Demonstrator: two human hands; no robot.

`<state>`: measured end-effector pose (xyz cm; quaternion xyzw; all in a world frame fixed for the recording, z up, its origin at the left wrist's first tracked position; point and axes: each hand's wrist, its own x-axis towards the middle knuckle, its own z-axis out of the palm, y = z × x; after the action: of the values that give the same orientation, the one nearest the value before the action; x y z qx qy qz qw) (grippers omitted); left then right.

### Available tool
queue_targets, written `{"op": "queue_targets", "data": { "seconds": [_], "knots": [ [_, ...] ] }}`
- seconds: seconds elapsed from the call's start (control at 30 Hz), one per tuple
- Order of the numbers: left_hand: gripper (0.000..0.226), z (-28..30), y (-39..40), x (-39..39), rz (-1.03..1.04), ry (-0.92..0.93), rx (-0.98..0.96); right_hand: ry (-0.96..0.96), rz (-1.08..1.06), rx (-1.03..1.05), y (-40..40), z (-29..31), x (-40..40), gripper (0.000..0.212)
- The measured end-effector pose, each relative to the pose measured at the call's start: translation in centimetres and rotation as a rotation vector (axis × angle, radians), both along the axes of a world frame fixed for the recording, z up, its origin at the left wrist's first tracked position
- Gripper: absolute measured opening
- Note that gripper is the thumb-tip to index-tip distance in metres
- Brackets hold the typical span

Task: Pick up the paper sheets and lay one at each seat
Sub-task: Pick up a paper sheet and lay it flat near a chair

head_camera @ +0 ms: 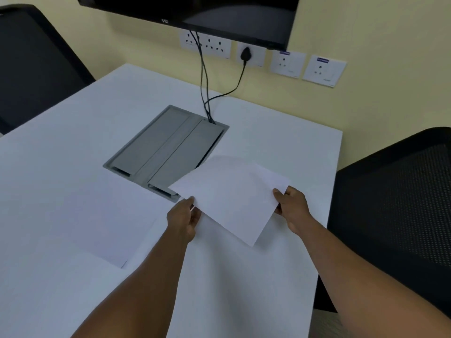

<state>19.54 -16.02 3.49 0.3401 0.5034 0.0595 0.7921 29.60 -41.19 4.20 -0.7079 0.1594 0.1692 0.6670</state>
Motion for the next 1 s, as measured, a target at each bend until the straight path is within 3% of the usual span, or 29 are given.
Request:
{"op": "queue_targets", "data": {
  "seconds": [0.07,0.13,0.2,0.4,0.5,0.57,1.0],
  "knots": [
    [0.007,-0.2,-1.2,1.1,-0.035,-0.001,0.016,-0.010,-0.040,-0.120,-1.4,-0.7,1.1,0.011],
    [0.007,-0.5,-2.3,2.0,-0.073,0.015,0.036,-0.022,-0.102,-0.228,-2.6,-1.6,2.2,0.035],
    [0.007,-0.8,-3.2,2.8,-0.102,0.038,0.052,-0.029,-0.151,-0.301,-3.6,-2.3,3.2,0.043],
    [0.012,-2.3,-5.4,4.5,-0.164,0.115,0.127,-0.036,-0.112,-0.468,-5.4,-3.8,6.5,0.040],
    [0.016,-3.3,-5.9,4.8,-0.218,0.154,0.201,-0.041,-0.155,-0.505,-5.7,-4.1,7.6,0.014],
    [0.014,-3.7,-6.2,4.9,-0.260,0.194,0.251,-0.041,-0.176,-0.526,-5.8,-4.5,8.0,0.008],
    [0.011,-3.8,-7.3,5.7,-0.278,0.285,0.338,-0.080,-0.196,-0.653,-6.5,-6.5,8.9,0.013]
  ]
}}
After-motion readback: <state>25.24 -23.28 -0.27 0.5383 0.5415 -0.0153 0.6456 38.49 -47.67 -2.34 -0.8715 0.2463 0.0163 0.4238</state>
